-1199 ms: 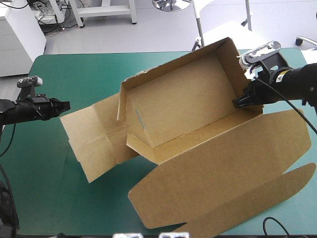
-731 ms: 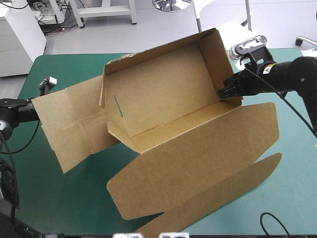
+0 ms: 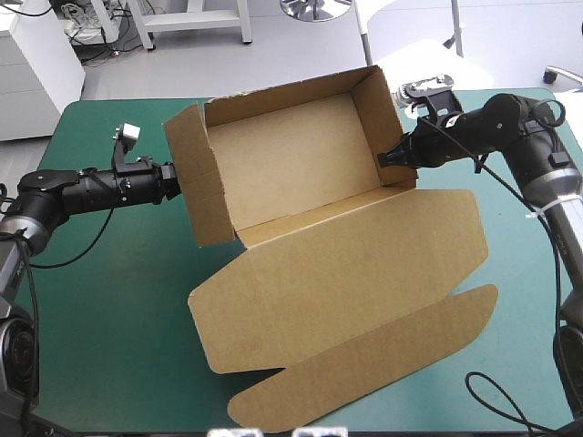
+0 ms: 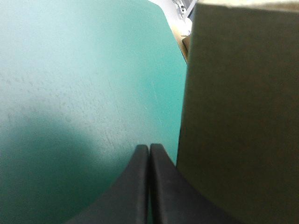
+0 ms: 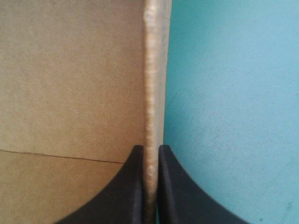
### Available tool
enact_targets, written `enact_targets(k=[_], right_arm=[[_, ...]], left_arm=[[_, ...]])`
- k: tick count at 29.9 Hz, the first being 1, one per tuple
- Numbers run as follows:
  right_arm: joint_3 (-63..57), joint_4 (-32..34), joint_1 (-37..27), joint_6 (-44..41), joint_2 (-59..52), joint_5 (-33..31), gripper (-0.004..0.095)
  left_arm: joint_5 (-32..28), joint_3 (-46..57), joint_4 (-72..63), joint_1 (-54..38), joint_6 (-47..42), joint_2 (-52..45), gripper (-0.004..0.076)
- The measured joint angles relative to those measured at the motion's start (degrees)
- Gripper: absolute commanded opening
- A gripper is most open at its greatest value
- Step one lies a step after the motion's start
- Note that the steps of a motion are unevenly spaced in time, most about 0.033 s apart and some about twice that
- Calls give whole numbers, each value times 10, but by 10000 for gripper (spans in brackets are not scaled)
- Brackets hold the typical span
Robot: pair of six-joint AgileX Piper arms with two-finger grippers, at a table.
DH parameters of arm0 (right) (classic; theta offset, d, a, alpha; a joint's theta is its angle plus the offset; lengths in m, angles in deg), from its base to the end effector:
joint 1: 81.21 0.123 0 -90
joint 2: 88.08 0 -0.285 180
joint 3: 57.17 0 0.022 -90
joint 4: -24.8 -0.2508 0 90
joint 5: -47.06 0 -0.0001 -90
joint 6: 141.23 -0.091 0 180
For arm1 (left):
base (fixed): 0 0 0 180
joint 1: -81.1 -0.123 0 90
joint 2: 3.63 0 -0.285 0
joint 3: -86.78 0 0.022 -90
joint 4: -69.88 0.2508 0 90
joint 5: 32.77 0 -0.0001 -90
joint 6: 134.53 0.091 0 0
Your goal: Fold the box
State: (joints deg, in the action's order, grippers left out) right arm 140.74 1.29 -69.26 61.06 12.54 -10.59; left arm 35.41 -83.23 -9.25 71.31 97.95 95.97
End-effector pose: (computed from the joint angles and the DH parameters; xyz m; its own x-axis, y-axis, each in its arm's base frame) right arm 0.3416 0.1037 0.3930 -0.6523 -0.2917 -0.6996 -0.5261 0.8387 0.1409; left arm 0.3271 -0.0278 0.3143 -0.7840 -0.2091 -0.5845 0.4356 0.4855 -0.7580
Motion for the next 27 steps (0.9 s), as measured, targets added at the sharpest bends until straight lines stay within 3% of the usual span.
enact_targets(k=[13,27], right_arm=[[0,-4,0,-4,0,0,-12],[0,10,0,-14,1,-5,-11]], left_arm=[[-139,-42,260,90,-177,-86,-10],[-150,-80,296,124,-234,-135,-10]])
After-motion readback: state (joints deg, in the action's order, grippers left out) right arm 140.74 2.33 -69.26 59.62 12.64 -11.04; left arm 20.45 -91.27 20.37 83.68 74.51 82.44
